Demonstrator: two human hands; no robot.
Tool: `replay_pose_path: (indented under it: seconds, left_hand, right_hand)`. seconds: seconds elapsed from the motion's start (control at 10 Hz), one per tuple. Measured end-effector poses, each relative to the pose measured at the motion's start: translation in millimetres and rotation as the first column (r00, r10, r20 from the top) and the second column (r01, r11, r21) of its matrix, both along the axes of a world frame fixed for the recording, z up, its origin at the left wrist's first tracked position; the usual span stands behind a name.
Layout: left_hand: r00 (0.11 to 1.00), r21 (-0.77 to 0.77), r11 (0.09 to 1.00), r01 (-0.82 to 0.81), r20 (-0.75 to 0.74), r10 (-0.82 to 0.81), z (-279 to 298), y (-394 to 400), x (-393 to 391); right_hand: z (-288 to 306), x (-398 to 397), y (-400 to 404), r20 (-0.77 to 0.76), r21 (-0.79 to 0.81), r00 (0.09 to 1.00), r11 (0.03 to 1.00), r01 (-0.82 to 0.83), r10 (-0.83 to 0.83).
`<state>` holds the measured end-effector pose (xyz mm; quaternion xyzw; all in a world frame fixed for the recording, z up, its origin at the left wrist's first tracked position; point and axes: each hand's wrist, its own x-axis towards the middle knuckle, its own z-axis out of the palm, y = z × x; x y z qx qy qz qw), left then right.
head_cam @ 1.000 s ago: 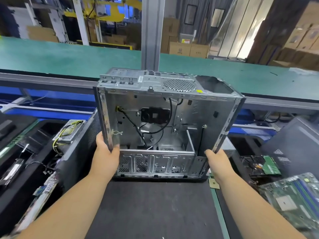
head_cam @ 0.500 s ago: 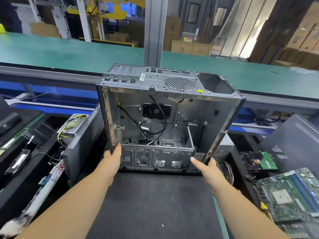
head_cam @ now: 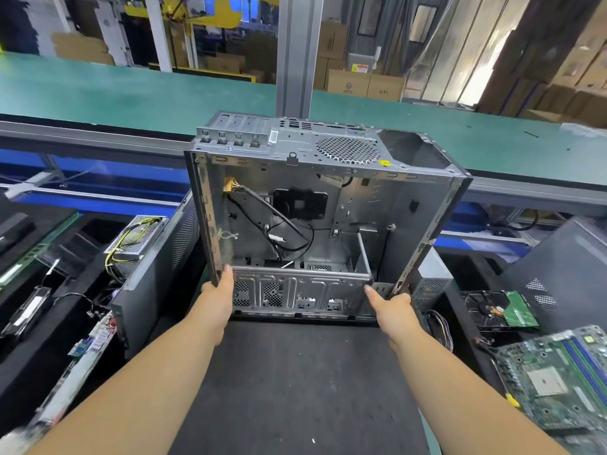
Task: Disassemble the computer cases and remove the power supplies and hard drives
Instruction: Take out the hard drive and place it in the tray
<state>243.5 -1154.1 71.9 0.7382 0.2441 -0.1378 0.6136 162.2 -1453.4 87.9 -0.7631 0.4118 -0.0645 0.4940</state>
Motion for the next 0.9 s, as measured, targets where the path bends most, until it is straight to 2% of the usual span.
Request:
replay_pose_path:
  seconds: [0.5, 0.6, 0.8, 0.9]
  left_hand:
    - [1.000, 0.009, 1.000, -0.005, 0.007, 0.005, 5.0, -6.8, 52.0]
    - [1.000, 0.014, 1.000, -0.017, -0.008, 0.017, 5.2, -6.6, 53.8]
    - [0.998, -0.118, 0.991, -0.066, -0.009, 0.065, 7.5, -5.3, 40.8]
    - [0.995, -0.148, 0.985, -0.093, 0.006, 0.095, 15.5, -9.7, 24.9]
  right_hand:
    - [1.7, 55.1, -7.2, -0.080, 0.037, 0.997, 0.999, 0.011, -0.008]
    - [0.2, 57.3, -9.0, -0.070, 0.048, 0.998, 0.999, -0.002, 0.006]
    - [2.2, 51.0, -17.4, -0.023, 0.128, 0.997, 0.989, -0.069, 0.072]
    - [2.4, 42.3, -21.9, 0.080, 0.222, 0.991, 0.967, -0.124, 0.109]
